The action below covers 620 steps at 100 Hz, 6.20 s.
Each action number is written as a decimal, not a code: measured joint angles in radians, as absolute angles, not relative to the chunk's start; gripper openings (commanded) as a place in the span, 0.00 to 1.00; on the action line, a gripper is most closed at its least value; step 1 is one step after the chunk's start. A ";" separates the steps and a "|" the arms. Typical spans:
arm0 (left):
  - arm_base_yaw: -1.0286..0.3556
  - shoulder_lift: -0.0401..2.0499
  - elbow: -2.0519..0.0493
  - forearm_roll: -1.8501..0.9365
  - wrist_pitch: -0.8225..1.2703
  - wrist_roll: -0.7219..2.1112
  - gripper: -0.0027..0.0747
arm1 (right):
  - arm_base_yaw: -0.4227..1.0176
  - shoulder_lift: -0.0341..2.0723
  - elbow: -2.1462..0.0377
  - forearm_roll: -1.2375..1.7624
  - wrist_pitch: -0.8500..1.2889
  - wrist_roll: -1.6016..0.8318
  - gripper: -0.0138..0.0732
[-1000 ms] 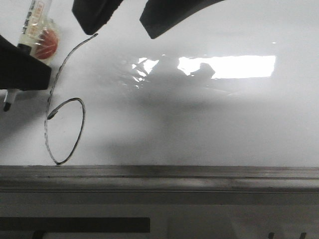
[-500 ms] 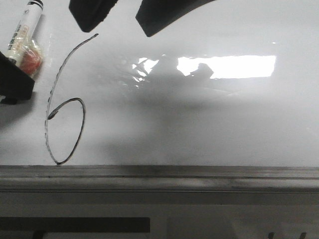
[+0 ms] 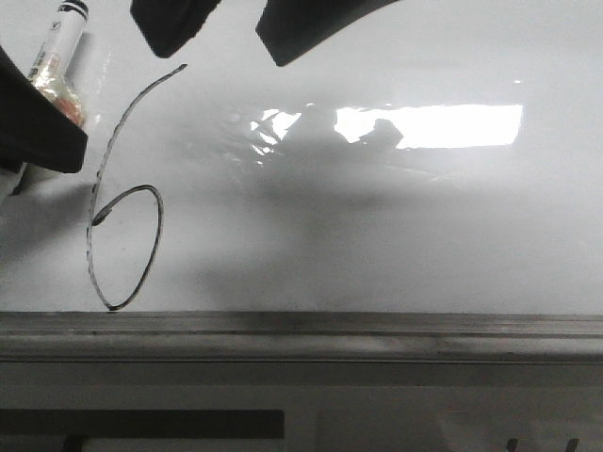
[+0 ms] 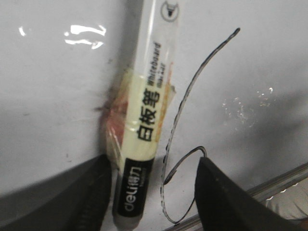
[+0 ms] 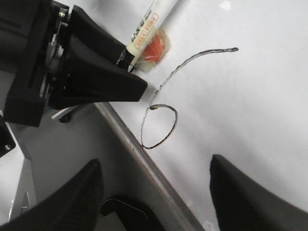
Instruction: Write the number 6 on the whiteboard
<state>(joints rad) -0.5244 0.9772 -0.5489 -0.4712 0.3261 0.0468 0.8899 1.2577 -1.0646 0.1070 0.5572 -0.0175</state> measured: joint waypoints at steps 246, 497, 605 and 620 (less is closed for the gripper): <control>-0.522 0.148 -0.237 -0.379 0.321 0.198 0.01 | 0.890 0.244 -0.155 0.050 -0.031 -0.017 0.09; -0.058 -0.006 0.004 0.036 0.342 -0.163 0.01 | 0.872 0.244 -0.109 0.049 -0.045 -0.017 0.09; -0.058 -0.006 0.004 0.037 0.343 -0.165 0.01 | -0.070 -0.006 0.016 -0.029 0.274 0.012 0.09; -0.058 -0.006 0.004 0.037 0.343 -0.165 0.01 | -0.085 -0.010 0.016 -0.031 0.308 0.012 0.09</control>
<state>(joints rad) -0.0584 -0.0063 0.0038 0.0368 0.3434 -0.1645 -0.0850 -0.0102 0.0162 -0.0306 0.3085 0.0122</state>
